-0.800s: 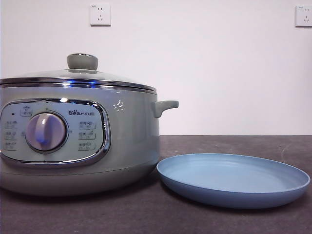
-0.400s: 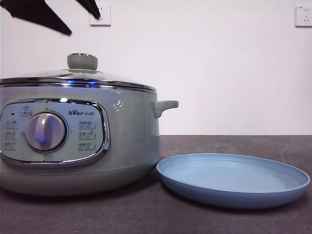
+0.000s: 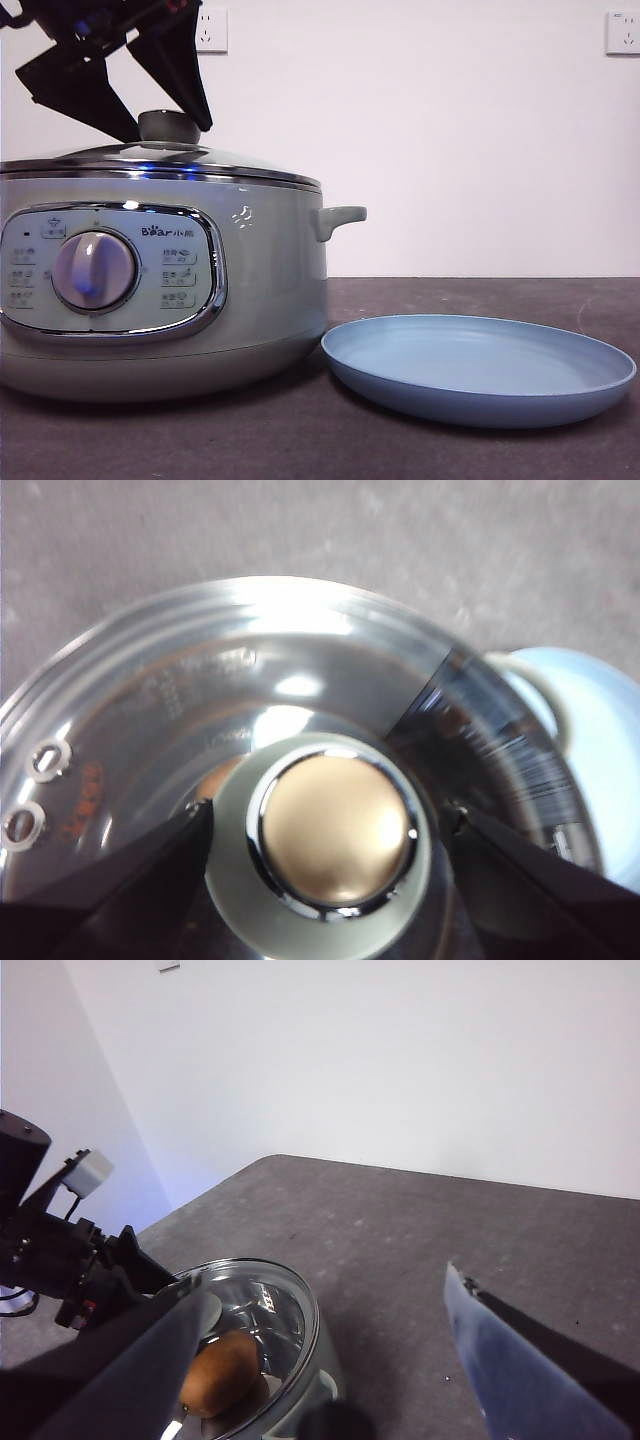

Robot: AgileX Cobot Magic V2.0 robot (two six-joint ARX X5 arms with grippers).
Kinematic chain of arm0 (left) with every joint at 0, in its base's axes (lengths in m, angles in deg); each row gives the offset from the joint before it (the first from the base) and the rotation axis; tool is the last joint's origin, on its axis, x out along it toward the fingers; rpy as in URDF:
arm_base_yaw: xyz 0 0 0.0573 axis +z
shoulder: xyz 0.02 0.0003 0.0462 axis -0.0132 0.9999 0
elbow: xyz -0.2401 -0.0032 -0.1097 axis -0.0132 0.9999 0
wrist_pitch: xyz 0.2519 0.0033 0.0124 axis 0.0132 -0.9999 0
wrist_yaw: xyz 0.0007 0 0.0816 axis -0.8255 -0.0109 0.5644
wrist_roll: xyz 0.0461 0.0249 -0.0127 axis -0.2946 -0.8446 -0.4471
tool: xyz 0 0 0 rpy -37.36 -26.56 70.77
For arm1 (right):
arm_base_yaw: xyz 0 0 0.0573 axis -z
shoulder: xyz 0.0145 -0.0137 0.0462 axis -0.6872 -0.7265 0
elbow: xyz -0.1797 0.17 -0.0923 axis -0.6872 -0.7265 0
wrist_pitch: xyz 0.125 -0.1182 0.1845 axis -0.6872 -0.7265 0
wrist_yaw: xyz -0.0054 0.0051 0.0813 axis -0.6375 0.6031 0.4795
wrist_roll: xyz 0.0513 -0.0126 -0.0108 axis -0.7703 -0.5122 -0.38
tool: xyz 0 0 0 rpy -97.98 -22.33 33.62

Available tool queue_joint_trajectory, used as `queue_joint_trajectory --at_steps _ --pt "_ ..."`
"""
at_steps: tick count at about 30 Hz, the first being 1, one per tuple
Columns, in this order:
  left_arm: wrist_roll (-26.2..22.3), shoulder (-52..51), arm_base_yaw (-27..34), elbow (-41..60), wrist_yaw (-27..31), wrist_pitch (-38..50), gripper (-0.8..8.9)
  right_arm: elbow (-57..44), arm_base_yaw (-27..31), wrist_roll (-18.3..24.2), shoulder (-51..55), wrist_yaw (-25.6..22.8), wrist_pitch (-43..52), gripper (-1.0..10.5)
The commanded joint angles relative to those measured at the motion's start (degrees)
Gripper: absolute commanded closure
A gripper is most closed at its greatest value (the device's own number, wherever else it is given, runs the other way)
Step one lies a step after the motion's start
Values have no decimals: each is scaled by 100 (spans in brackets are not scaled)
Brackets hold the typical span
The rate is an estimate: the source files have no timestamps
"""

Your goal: Take the potato out from the steamer,put the potato on the plate,close the lid

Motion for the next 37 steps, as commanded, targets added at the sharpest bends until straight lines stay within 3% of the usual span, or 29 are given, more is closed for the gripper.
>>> queue_joint_trajectory --at_steps 1,8,18,30,37 --pt "-87 109 -20 4 50 -28 443 22 -13 42 13 -2 26 541" --pt "-341 149 -48 4 302 -24 829 22 -13 24 13 -4 24 542" --pt "-415 -48 -140 -199 299 153 822 22 -13 24 13 -2 24 543" --pt "-413 -693 -212 -1657 299 -249 822 295 -31 -57 -103 2 -243 572" --pt "-398 -1499 -212 -1759 612 -389 822 1397 -778 304 -807 -28 -1012 568"
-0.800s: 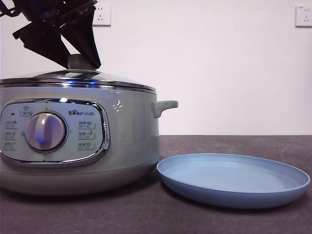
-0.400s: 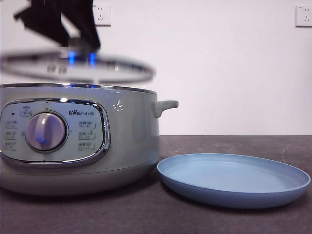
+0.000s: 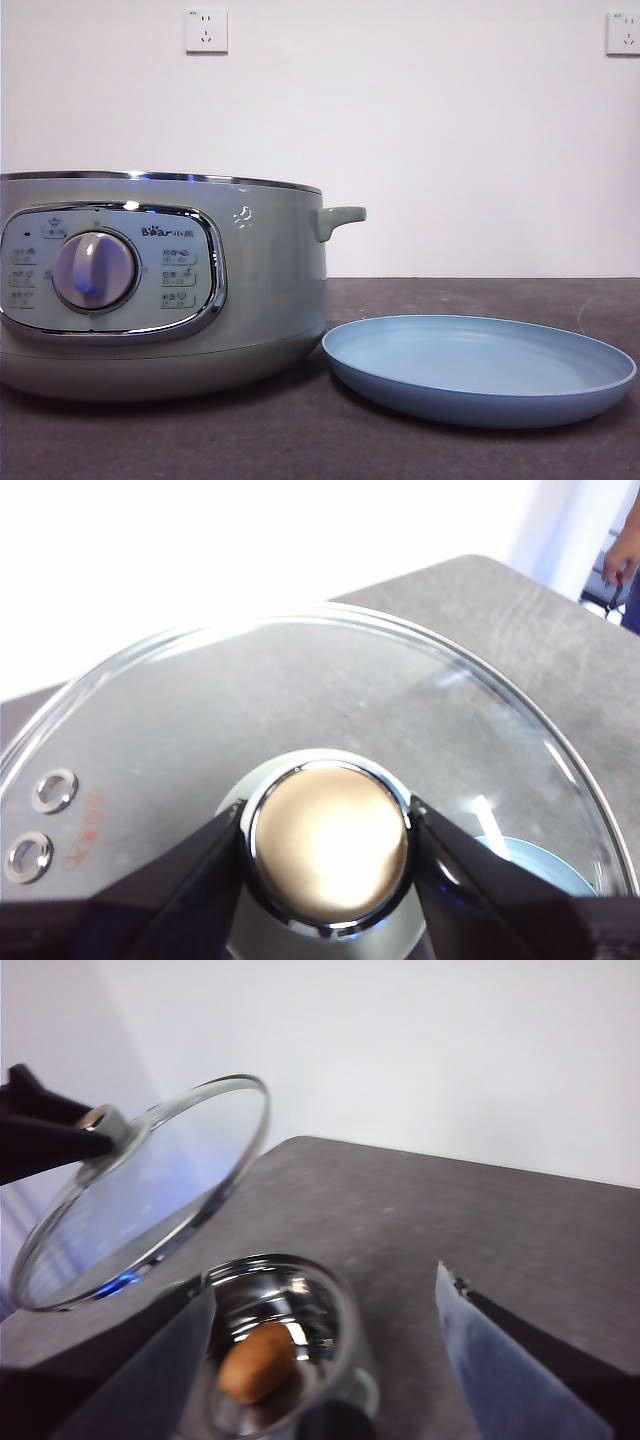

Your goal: Take the potato out from the steamer,put the potato on the plate,close the lid

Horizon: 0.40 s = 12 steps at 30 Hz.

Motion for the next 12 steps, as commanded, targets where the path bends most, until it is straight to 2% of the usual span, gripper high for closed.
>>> queue_joint_trajectory --at_steps 1,7,12 --pt "-50 -372 -20 -57 323 79 822 407 -492 157 -350 -35 -136 568" --pt "-79 -955 -17 -57 1250 -498 822 1040 -2072 280 -1342 -1123 -289 568" --pt "-81 -1528 -15 -57 1912 -693 822 1674 -2977 264 -2437 -1871 -551 568"
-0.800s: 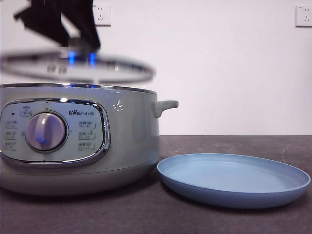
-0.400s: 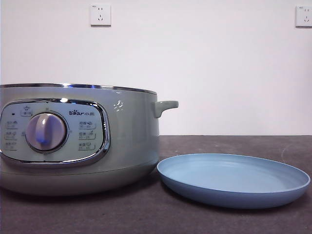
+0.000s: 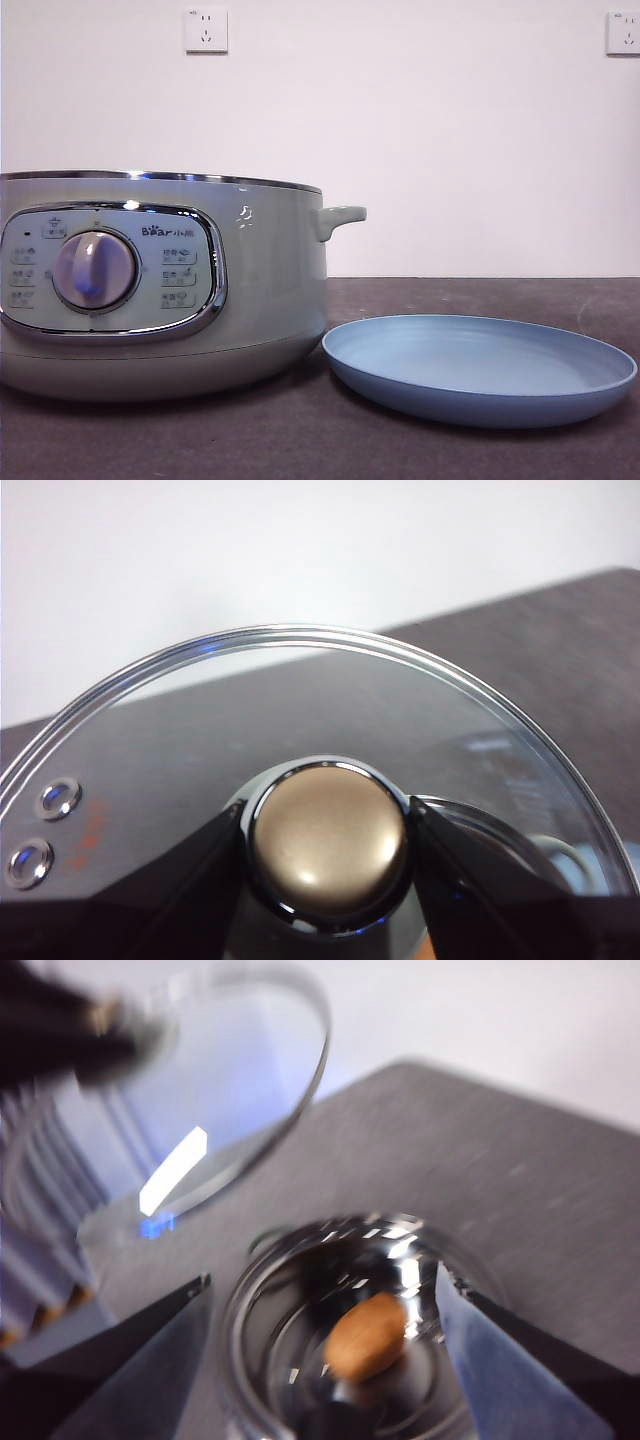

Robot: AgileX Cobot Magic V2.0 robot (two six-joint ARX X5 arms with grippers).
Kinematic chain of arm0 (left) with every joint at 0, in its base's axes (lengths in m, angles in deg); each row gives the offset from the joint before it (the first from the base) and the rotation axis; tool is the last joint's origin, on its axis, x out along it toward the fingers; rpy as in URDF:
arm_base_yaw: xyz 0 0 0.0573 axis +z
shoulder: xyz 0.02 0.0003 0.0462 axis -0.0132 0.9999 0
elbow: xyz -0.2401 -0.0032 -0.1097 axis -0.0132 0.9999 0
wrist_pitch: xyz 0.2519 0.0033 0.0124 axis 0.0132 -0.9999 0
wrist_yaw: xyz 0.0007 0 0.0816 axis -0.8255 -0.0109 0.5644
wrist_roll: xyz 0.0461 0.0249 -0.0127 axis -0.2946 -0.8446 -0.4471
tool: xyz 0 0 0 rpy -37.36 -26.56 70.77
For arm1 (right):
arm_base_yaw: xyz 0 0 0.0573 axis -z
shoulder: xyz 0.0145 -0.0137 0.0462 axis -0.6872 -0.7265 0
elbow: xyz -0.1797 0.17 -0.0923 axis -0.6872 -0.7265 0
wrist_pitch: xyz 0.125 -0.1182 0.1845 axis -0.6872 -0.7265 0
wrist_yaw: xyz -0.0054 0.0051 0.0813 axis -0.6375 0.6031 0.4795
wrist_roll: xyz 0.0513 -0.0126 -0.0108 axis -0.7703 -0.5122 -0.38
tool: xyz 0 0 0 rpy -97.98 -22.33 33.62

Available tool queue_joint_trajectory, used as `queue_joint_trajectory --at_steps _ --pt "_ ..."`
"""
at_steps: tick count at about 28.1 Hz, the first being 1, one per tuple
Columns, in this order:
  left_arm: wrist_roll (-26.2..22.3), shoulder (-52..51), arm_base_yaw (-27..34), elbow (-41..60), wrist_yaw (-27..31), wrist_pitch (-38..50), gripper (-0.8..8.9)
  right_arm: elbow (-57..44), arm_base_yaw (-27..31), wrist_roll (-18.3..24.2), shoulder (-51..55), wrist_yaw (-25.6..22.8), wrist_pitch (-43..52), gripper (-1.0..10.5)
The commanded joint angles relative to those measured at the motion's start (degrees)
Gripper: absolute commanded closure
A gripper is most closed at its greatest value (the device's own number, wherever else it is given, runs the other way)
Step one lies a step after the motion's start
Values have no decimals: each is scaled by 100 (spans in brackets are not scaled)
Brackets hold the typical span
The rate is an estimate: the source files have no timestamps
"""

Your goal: Take the potato out from the steamer,put the potato on the plate,close the lid

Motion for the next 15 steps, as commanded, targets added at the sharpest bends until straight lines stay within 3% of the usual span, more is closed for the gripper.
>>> queue_joint_trajectory --at_steps 1,7,15 --pt "-76 -466 2 -59 350 177 822 463 -345 -20 -667 -428 -278 568" --pt "-55 -1204 2 -59 918 -238 822 1792 -380 -376 -2074 -527 -1209 568" --pt "140 -1847 4 -59 1235 -1086 822 3383 -203 -907 -3794 -485 -1843 568"
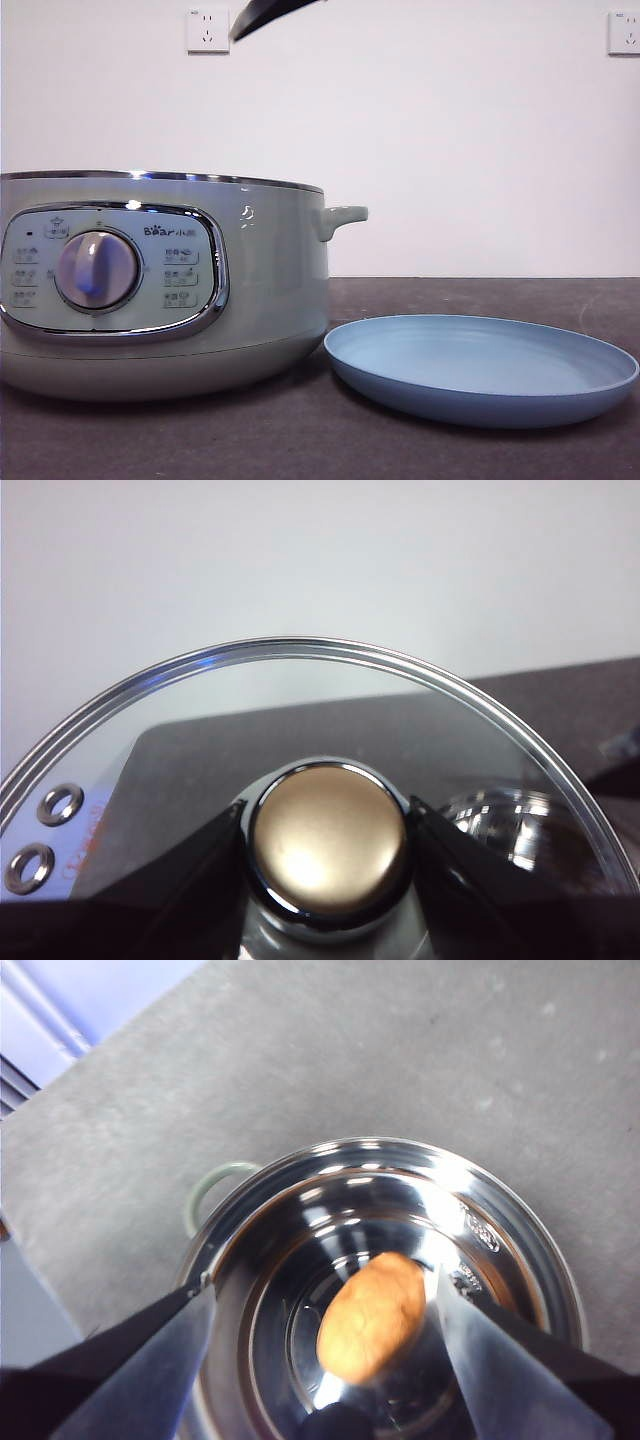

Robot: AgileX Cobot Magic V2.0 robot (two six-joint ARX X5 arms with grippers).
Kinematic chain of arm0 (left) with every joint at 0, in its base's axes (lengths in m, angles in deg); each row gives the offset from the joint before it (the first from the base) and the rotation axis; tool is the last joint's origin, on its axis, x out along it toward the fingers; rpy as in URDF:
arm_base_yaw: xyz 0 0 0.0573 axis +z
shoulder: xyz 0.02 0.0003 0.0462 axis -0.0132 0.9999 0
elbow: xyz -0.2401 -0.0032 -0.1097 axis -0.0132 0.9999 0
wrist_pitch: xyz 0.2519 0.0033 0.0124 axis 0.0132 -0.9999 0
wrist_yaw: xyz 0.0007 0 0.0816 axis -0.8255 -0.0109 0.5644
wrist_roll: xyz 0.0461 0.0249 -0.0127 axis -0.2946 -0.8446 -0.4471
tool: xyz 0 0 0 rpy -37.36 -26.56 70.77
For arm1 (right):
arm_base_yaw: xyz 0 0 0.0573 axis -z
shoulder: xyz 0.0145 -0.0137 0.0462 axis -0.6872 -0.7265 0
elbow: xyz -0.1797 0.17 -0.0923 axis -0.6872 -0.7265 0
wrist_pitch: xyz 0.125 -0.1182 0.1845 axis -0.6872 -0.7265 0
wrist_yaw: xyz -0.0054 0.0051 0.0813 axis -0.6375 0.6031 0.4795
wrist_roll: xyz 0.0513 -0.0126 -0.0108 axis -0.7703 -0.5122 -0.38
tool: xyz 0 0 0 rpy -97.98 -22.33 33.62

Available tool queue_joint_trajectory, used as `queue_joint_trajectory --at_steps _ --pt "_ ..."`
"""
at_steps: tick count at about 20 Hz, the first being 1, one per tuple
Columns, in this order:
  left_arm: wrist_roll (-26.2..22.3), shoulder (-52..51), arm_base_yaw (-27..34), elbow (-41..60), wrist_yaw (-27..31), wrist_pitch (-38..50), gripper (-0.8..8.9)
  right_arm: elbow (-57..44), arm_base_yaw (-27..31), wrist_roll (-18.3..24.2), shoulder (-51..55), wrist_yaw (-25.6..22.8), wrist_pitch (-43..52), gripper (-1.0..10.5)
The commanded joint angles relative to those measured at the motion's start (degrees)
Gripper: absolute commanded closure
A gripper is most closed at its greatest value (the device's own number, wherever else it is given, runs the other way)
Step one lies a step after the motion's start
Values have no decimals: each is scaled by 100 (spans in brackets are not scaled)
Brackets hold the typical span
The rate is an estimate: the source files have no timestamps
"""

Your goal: Take the potato out from the steamer,put the potato on the plate,close the lid

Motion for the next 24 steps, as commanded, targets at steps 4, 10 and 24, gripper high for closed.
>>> queue_joint_trajectory --at_steps 4,10,24 --pt "83 -151 2 -52 44 9 822 420 234 -555 -970 44 -133 568" --pt "77 -151 2 -52 15 2 822 420 363 -745 -1666 428 -350 568" --pt "79 -151 2 -52 -4 -186 822 420 111 -695 -2258 461 -592 568"
